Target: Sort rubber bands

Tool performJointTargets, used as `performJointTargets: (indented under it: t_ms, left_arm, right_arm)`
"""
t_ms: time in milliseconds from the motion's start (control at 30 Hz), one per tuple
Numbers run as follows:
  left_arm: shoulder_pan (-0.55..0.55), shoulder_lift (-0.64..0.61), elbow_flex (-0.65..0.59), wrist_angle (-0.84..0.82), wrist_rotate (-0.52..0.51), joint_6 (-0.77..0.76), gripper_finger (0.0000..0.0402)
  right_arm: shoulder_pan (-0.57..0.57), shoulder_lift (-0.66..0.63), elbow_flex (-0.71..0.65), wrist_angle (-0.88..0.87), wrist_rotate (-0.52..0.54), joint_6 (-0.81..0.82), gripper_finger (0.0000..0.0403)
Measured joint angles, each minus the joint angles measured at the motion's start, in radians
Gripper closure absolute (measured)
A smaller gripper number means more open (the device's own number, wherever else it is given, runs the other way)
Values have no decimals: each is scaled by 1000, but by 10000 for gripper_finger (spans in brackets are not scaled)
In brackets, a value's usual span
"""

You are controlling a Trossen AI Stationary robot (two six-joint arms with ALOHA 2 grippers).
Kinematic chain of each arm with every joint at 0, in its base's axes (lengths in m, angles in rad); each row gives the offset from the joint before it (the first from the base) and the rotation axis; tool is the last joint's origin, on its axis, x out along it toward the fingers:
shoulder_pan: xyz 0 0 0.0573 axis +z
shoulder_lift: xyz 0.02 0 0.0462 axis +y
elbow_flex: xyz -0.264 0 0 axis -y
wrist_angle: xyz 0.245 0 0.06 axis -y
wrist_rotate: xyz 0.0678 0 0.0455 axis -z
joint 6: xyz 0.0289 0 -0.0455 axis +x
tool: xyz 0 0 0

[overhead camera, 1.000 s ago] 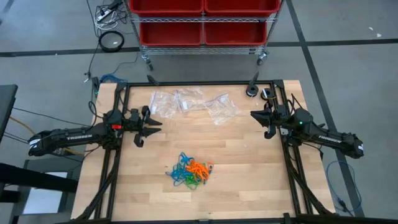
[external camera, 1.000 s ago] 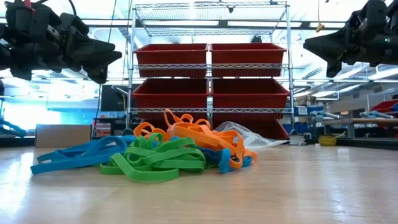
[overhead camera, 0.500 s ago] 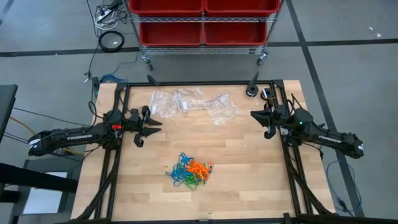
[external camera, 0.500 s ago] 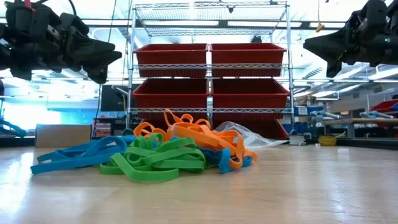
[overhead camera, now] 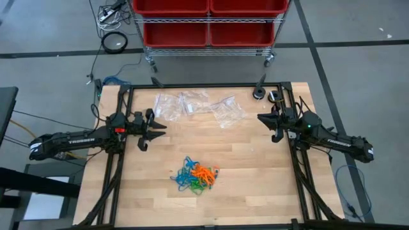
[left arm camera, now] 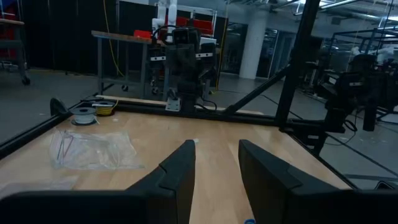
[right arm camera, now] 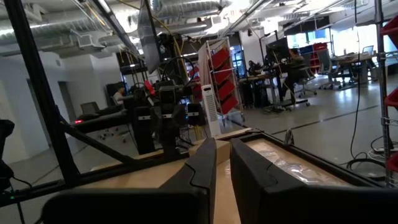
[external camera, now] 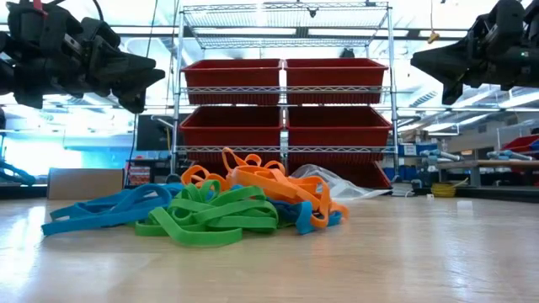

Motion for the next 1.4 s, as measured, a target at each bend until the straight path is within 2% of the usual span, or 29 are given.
performJointTargets:
  t_ms: [1000,1400]
  left_arm:
    - [0,0,0,1,0,0,270]
    - [0,0,0,190,0,4,270]
  right_arm:
    - [0,0,0,0,0,0,365]
    - [0,0,0,124,14,0,365]
